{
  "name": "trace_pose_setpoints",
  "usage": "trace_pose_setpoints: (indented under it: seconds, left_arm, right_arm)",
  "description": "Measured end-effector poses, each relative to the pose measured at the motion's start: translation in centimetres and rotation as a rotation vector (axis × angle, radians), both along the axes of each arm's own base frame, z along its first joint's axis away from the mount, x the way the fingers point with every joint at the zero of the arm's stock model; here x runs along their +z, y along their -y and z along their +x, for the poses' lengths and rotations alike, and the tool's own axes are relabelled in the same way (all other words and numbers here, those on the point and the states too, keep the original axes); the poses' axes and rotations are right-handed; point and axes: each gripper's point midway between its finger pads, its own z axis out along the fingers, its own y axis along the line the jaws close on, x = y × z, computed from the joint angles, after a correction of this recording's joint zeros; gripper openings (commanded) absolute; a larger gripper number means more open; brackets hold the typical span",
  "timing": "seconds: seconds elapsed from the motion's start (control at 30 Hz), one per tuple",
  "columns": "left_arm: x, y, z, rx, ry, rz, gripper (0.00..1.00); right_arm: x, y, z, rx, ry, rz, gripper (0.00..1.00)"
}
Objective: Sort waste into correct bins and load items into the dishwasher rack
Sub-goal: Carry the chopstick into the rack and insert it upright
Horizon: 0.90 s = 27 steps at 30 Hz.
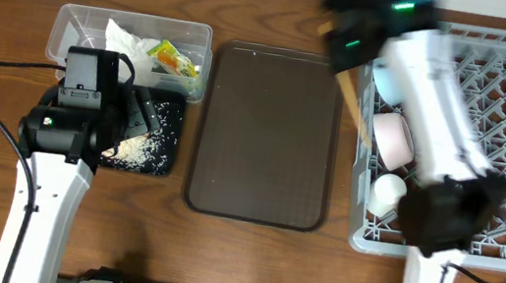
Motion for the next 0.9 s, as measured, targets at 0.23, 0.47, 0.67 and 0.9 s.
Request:
trace_pose_setpoints:
  seconds: [0.23, 0.47, 0.67, 0.9]
  left_arm:
    - [0.0, 0.0, 0.0, 0.000, 0.000, 0.000, 0.91]
    - [0.0, 0.0, 0.0, 0.000, 0.000, 0.000, 0.91]
    - [0.0, 0.0, 0.0, 0.000, 0.000, 0.000, 0.91]
    - [0.0, 0.0, 0.0, 0.000, 0.000, 0.000, 0.91]
  right_arm:
    - [-0.1, 11.9, 1.7, -0.366, -0.045, 0.013, 0.01]
    - [-2.4, 16.0, 1.3, -0.496, -0.112, -0.046, 0.01]
    - [-3.0, 19.2, 0.7, -0.562, -0.137, -0.094, 0.01]
    - [-4.1, 22.1, 0.6, -0.543, -0.141, -0.111, 0.37]
